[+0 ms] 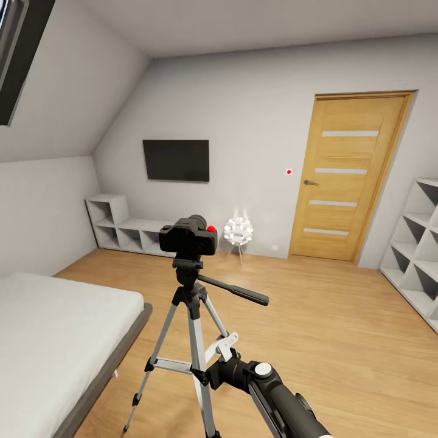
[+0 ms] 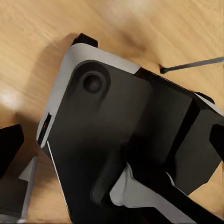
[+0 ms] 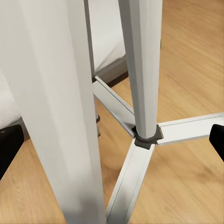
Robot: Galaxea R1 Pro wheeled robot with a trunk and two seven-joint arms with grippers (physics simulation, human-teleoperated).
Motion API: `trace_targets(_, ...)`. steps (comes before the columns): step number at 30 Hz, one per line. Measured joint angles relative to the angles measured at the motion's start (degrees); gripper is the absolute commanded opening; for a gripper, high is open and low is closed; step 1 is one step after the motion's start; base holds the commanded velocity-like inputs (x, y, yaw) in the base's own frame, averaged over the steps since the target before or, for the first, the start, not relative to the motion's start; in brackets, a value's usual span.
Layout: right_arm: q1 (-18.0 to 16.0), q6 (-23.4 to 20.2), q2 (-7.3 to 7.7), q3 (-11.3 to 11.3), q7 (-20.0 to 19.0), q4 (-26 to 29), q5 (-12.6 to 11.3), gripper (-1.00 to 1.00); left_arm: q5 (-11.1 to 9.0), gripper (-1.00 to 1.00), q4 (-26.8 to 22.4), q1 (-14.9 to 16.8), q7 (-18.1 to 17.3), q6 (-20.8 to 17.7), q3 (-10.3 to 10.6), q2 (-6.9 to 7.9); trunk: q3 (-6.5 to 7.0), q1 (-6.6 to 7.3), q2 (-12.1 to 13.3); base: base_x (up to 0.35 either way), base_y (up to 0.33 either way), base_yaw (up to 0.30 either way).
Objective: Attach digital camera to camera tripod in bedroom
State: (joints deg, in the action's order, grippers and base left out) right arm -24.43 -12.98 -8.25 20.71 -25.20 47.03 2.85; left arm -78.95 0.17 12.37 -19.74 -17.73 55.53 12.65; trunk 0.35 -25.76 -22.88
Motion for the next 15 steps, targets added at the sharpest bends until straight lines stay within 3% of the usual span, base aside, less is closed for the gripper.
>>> trace_targets(1, 0.0, 0.0, 0.0, 0.0, 0.0, 0.0, 0.0, 1.0, 0.0, 1.0, 0.0, 0.0, 0.0, 0.0, 0.0, -0.05, 0.0, 0.0, 0.0, 0.0, 0.0, 0.0)
trace_targets(2, 0.0, 0.0, 0.0, 0.0, 0.0, 0.0, 0.0, 1.0, 0.0, 1.0, 0.0, -0.4, 0.5, 0.0, 0.0, -1.22, 0.0, 0.0, 0.0, 0.0, 0.0, 0.0)
trace_targets(4, 0.0, -0.1, 0.0, 0.0, 0.1, 0.0, 0.0, 1.0, 0.1, 1.0, 0.0, -1.2, 1.7, 0.0, 0.0, -5.91, 0.0, 0.0, 0.0, 0.0, 0.0, 0.0)
trace_targets(7, 0.0, 0.0, 0.02, 0.0, 0.1, 0.0, 0.0, 1.0, 0.1, 1.0, 0.1, -1.5, 2.1, 0.0, 0.0, -8.35, 0.0, 0.0, 0.0, 0.0, 0.0, 0.0)
trace_targets(10, 0.0, 0.1, 0.03, 0.0, 0.1, 0.0, 0.0, 1.0, 0.1, 1.0, 0.1, -1.7, 2.3, 0.0, 0.0, -9.59, 0.0, 0.0, 0.0, 0.0, 0.0, 0.0)
trace_targets(15, 0.0, 0.2, 0.06, 0.0, 0.0, 0.0, 0.0, 1.0, 0.1, 1.0, 0.1, -1.8, 2.5, 0.0, 0.0, -9.77, 0.0, 0.0, 0.0, 0.0, 0.0, 0.0)
